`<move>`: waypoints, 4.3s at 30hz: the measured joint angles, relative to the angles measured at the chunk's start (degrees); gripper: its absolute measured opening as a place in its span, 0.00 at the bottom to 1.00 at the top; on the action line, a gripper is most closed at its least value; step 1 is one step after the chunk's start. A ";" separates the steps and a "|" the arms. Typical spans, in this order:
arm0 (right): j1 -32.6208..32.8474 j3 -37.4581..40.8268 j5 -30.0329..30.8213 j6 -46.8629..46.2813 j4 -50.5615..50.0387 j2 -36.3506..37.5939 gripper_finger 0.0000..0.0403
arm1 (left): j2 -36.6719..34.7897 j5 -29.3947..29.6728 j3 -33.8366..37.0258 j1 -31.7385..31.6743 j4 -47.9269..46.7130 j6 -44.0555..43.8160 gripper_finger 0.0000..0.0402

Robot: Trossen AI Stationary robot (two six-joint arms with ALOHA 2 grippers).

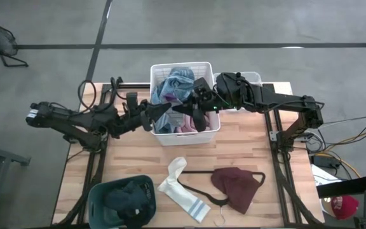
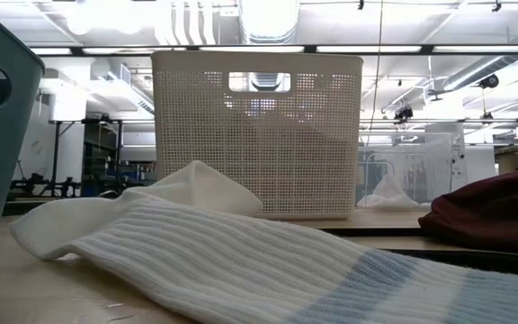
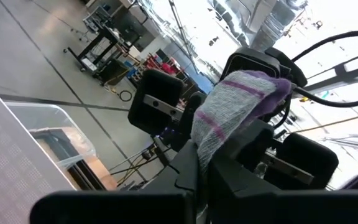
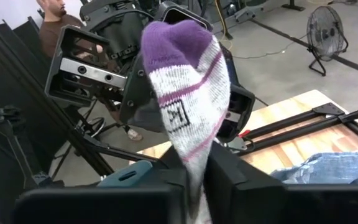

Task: Pick & Place Cloths
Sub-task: Put the gray sock into the transparent container, then put the white sock into the transparent container

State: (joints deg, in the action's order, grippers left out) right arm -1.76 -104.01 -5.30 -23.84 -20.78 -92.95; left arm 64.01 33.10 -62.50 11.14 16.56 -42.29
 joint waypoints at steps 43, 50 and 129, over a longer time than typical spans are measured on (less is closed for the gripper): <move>-9.80 0.50 39.11 1.47 -56.05 15.10 0.02 | -1.97 -15.28 0.04 -2.50 3.36 3.42 0.54; -23.79 6.98 38.19 3.65 -52.06 18.49 0.02 | -1.81 -15.28 0.04 -5.37 3.32 2.13 0.54; -6.34 29.35 7.65 -3.13 -20.55 34.55 0.27 | 27.80 -22.95 -1.97 12.98 -35.94 -20.38 0.53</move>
State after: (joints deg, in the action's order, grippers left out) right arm -8.10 -74.65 2.35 -26.96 -41.32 -58.40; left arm 91.81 10.15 -64.47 24.12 -19.38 -62.67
